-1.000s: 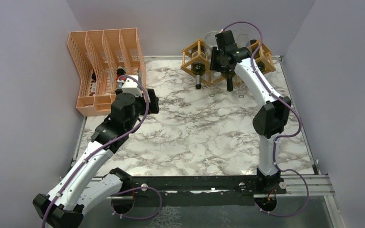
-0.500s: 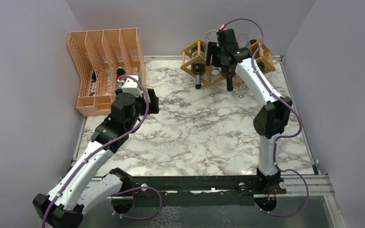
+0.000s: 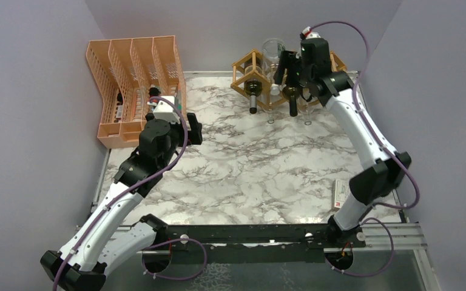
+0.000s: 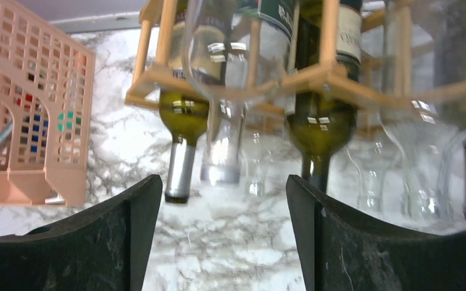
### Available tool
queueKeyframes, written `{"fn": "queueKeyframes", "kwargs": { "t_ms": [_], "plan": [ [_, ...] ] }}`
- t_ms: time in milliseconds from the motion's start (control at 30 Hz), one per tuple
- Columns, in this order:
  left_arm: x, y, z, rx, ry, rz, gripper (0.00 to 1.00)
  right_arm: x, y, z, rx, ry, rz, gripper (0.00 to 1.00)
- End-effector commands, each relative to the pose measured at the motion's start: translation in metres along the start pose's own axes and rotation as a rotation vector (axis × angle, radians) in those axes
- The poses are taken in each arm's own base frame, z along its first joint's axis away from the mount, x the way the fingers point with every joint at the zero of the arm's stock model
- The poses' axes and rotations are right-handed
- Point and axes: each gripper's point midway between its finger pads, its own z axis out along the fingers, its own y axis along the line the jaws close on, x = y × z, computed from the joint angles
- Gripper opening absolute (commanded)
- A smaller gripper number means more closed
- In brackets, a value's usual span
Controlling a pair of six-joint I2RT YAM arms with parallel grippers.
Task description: Put the wine bottle on the wine rack
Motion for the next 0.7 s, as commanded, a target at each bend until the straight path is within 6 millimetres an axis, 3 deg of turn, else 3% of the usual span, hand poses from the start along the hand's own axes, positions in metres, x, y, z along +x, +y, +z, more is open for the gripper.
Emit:
{"fn": "queueKeyframes", "kwargs": {
  "t_ms": [0, 167, 333, 467, 667],
  "plan": [
    [-0.023, -0.011, -0.01, 0.056, -0.031, -0.007, 0.99, 0.019, -0.01, -0.047, -0.036, -0.007, 0.005, 0.78],
    [-0.03, -0.022, -0.023, 0.142, -0.043, 0.039, 0.99, 0.066, -0.036, -0.102, -0.028, -0.004, 0.014, 0.78],
    [-0.041, -0.015, -0.036, 0.117, -0.069, 0.036, 0.99, 0.094, -0.083, -0.162, 0.116, -0.075, 0.072, 0.8],
    [-0.057, -0.009, -0.054, 0.103, -0.112, 0.04, 0.99, 0.097, -0.102, -0.213, 0.143, -0.151, 0.081, 0.8],
    [-0.094, -0.005, -0.09, 0.116, -0.211, 0.042, 0.99, 0.071, -0.114, -0.285, 0.129, -0.329, 0.106, 0.81]
  ]
}}
